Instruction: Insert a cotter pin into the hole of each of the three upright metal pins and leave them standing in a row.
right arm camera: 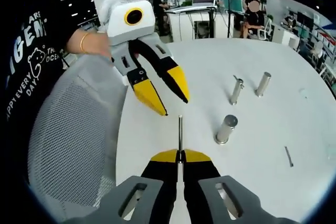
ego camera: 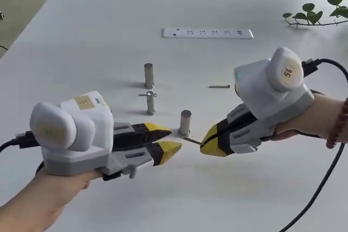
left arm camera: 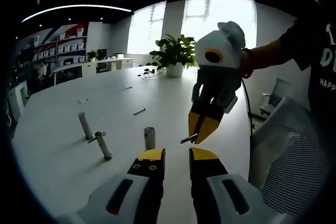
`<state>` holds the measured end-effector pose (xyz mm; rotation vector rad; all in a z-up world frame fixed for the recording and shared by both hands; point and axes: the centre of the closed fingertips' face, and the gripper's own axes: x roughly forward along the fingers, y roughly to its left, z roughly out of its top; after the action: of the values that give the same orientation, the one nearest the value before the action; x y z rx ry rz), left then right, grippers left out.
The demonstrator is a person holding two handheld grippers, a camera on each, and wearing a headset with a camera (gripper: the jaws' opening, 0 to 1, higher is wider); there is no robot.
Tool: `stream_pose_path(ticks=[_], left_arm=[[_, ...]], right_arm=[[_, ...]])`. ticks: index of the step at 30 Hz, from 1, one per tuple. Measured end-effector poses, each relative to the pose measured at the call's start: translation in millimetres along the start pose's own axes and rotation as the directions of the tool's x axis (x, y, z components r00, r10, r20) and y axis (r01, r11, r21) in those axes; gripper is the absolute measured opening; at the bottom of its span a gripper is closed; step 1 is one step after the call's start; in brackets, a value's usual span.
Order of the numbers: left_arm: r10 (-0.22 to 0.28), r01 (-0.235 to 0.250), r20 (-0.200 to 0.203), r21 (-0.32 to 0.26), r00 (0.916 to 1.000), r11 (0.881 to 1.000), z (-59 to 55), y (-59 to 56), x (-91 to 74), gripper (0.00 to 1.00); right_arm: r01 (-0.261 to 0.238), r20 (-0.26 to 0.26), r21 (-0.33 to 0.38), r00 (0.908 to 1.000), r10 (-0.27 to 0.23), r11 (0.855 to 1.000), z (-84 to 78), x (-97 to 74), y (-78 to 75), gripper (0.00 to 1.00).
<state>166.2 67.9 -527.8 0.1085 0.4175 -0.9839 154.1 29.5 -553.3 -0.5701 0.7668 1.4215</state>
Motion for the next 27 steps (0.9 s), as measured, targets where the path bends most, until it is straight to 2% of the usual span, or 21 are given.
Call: stream_pose_path(ticks=[7,10,14,18,21,24,27], left_arm=[[0.073,-0.072,-0.015,0.02,0.9972,0.997,2.0,13.6,11.8,0.19],[0.086,-0.085,-0.03,0.022,0.9959,0.996,0.3,17.2,15.2,0.19],[0.115,-0.115,-0.039,0.01,0.9926,0.993,-1.2,22.1,20.8,0.19],[0.148,-0.148,-0.049,-0.002,0.9878,0.989,-2.7,29.5,28.0,0.19],[0.166,-0.168,-0.064,-0.021,0.984,0.986,-4.9,35.6,33.2,0.19],[0.175,-0.178,-0.057,-0.052,0.983,0.983,-4.4,40.0,39.1,0.19],[0.184,-0.188,-0.059,-0.06,0.9812,0.98,-4.8,43.0,45.1,0.19]], right_arm=[[0.033,-0.048,-0.007,0.9983,-0.033,0.999,-3.8,-1.1,-9.6,0.0],[0.063,-0.086,-0.02,0.9942,-0.065,0.998,-8.3,-3.4,-17.4,0.0],[0.079,-0.108,-0.026,0.9909,-0.081,0.997,-10.7,-5.9,-23.0,0.0],[0.101,-0.154,-0.071,0.9818,-0.111,0.992,-15.4,-9.5,-30.6,0.0],[0.091,-0.164,-0.078,0.9812,-0.102,0.993,-16.1,-9.9,-33.3,0.0],[0.088,-0.184,-0.087,0.9776,-0.103,0.992,-17.8,-10.1,-38.7,0.0],[0.089,-0.197,-0.103,0.9743,-0.108,0.991,-18.9,-10.7,-43.2,0.0]])
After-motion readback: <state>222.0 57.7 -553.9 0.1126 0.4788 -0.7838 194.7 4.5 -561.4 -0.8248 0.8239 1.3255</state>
